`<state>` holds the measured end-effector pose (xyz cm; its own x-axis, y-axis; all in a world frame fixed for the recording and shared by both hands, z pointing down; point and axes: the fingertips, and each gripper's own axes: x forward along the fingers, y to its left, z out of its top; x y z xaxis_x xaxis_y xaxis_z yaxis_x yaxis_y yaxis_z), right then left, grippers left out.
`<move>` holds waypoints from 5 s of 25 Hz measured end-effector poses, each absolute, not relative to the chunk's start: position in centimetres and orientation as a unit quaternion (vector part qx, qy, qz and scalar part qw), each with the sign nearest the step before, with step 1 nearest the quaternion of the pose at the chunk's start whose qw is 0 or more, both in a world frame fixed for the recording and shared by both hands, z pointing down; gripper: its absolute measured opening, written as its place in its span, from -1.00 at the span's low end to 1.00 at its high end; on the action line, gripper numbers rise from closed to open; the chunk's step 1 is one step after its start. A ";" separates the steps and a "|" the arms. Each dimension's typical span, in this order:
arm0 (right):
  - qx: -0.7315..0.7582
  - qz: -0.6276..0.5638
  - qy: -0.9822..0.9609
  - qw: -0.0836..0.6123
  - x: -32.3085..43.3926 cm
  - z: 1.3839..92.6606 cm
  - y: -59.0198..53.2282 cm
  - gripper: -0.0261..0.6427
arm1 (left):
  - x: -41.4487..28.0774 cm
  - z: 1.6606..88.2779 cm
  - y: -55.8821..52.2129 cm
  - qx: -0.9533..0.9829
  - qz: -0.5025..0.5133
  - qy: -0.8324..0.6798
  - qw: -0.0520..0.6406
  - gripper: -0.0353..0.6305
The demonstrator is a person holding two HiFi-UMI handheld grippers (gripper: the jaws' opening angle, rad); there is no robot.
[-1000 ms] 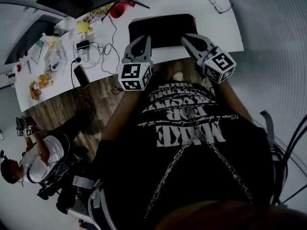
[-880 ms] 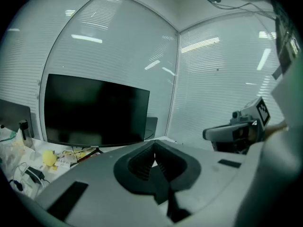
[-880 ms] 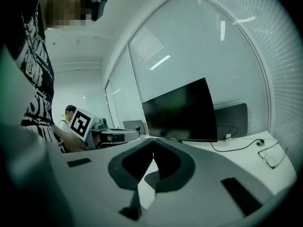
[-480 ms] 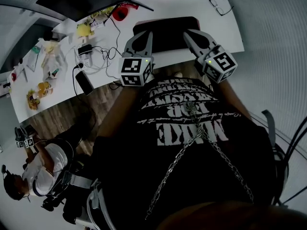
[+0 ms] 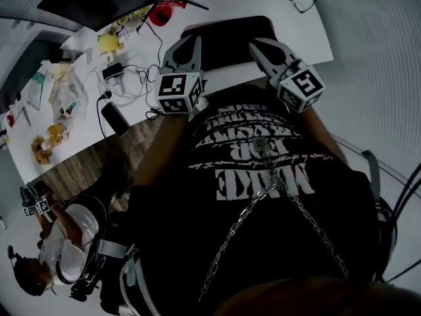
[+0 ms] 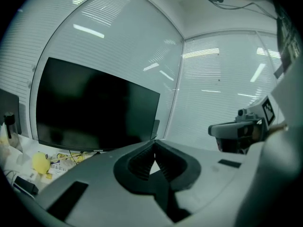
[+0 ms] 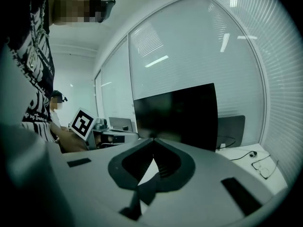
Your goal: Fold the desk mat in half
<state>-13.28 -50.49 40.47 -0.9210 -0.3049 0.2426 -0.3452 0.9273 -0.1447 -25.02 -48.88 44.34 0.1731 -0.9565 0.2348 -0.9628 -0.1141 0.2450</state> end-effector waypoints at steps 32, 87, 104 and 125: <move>0.006 0.369 -0.851 0.374 5.9 68.0 -64.5 -0.37 | -9.2 71.8 -59.3 0.678 0.195 -0.559 0.436 -0.87; -0.161 0.462 -0.769 0.411 4.7 72.7 -63.5 -0.31 | -7.3 72.1 -56.1 0.707 0.226 -0.506 0.440 -0.87; -0.190 0.512 -0.773 0.322 -1.4 70.7 -65.2 -0.24 | -8.9 72.3 -55.7 0.683 0.222 -0.532 0.448 -0.87; -0.292 -0.253 -0.857 0.341 -4.8 59.0 -57.4 -0.80 | -7.9 55.8 -60.7 0.856 0.415 -0.303 0.063 0.06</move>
